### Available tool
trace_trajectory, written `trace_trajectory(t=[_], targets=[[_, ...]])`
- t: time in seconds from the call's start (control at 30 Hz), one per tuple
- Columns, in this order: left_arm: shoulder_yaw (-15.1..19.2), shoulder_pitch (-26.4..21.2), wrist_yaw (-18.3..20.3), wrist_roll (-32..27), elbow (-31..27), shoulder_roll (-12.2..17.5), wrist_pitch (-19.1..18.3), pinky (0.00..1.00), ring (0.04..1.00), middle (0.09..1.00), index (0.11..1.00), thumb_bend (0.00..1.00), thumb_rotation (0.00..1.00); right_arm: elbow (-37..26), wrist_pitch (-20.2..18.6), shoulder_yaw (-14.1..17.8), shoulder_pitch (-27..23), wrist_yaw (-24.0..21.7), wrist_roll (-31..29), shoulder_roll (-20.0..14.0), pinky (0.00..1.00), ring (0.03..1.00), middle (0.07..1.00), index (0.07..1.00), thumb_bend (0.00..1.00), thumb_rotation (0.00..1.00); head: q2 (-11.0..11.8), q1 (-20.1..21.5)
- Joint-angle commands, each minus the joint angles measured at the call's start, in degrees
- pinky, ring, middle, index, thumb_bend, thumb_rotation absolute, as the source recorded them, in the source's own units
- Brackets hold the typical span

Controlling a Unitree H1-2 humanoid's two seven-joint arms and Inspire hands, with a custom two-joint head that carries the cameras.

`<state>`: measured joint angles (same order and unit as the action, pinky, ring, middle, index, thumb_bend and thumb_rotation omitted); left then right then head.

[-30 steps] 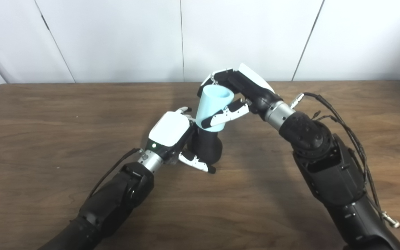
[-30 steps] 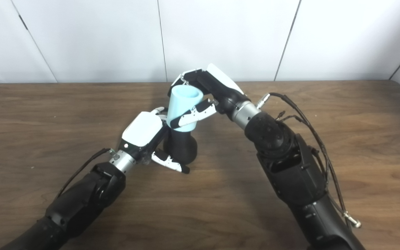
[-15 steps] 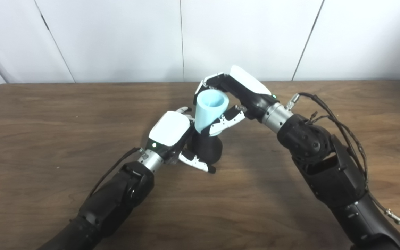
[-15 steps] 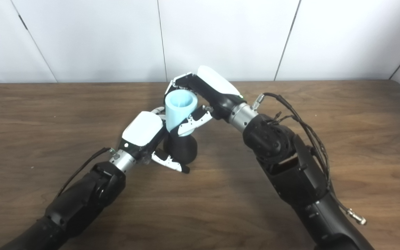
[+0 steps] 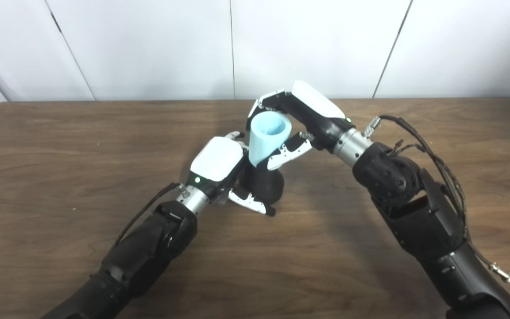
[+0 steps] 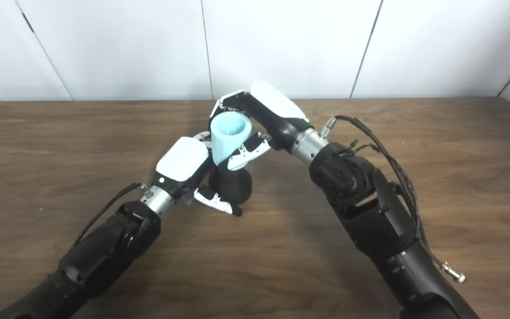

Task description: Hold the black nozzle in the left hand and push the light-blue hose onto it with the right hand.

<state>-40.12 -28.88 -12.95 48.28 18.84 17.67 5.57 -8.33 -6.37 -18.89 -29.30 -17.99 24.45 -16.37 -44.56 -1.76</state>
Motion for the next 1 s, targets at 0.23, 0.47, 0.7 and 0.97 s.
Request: trace_trajectory(t=[0.23,0.47,0.7,0.97], targets=[[-5.0,5.2,12.9,0.6,2.6,-0.6,-0.1,0.86,0.575,0.491,0.481,0.53,0.0,2.1,1.7,-1.1,1.3,-0.9,-0.3,-0.3,0.31,0.39,0.476,0.509,0.52,0.0,-0.3,-0.1],[-4.9,5.1,12.5,0.5,2.9,-0.8,0.1,0.86,0.578,0.495,0.478,0.53,0.0,2.4,3.2,-1.8,2.5,-0.5,0.3,-0.6,0.31,0.391,0.476,0.511,0.52,0.0,-0.5,0.0],[-5.0,5.0,12.7,0.4,3.2,-1.0,0.2,0.87,0.581,0.491,0.48,0.53,0.0,1.4,2.1,-3.2,3.5,-1.8,1.2,-1.5,0.34,0.406,0.485,0.502,0.52,0.0,-0.6,-0.1],[-5.3,4.8,14.2,0.7,2.6,-0.7,-0.6,0.87,0.594,0.493,0.479,0.53,0.0,0.6,1.3,-4.6,2.8,-3.8,2.5,-2.8,0.37,0.411,0.489,0.495,0.52,0.0,-0.8,0.0]])
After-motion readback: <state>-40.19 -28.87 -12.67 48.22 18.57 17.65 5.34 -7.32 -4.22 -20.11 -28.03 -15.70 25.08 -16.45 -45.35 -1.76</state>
